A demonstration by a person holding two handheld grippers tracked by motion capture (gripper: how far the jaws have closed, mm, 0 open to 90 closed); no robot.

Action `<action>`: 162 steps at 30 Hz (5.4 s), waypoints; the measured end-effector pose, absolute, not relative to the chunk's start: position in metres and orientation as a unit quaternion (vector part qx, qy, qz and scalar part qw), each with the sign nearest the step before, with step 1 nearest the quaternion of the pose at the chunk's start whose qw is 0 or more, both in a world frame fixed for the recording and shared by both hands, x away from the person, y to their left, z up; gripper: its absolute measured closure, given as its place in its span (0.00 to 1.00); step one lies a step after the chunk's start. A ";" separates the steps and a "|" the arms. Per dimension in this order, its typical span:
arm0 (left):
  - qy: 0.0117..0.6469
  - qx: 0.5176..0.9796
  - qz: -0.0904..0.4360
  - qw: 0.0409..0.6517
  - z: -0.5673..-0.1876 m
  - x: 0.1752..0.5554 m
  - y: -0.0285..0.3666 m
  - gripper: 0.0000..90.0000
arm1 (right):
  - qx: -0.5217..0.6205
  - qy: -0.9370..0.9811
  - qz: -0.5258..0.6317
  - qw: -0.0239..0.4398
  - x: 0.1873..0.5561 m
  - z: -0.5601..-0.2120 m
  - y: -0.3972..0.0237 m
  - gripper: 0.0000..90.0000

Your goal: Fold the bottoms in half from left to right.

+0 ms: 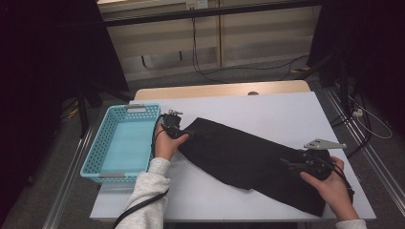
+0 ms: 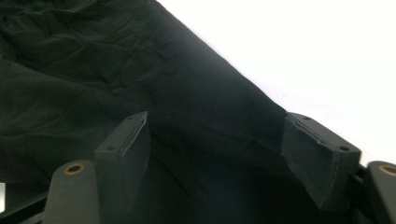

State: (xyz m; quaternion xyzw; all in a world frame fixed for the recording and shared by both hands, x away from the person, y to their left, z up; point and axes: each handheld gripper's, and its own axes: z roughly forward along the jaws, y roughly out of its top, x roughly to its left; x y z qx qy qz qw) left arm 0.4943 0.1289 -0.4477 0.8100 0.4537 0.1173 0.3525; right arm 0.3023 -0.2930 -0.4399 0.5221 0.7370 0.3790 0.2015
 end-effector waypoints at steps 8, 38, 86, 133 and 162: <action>0.454 0.814 0.123 0.341 -0.458 0.494 0.131 0.16 | 0.509 0.746 0.383 0.194 0.309 -0.439 -0.281 0.27; 0.463 0.821 0.096 0.320 -0.450 0.485 0.116 0.71 | 0.490 0.755 0.396 0.179 0.320 -0.439 -0.266 0.29; 0.512 0.793 0.081 0.319 -0.407 0.491 0.138 0.93 | 0.499 0.741 0.401 0.202 0.318 -0.434 -0.282 0.22; 0.511 0.790 0.087 0.327 -0.406 0.489 0.141 0.93 | 0.528 0.747 0.336 0.226 0.347 -0.452 -0.314 1.00; 0.520 0.786 0.095 0.319 -0.396 0.491 0.140 0.93 | 0.524 0.737 0.369 0.215 0.345 -0.446 -0.298 0.41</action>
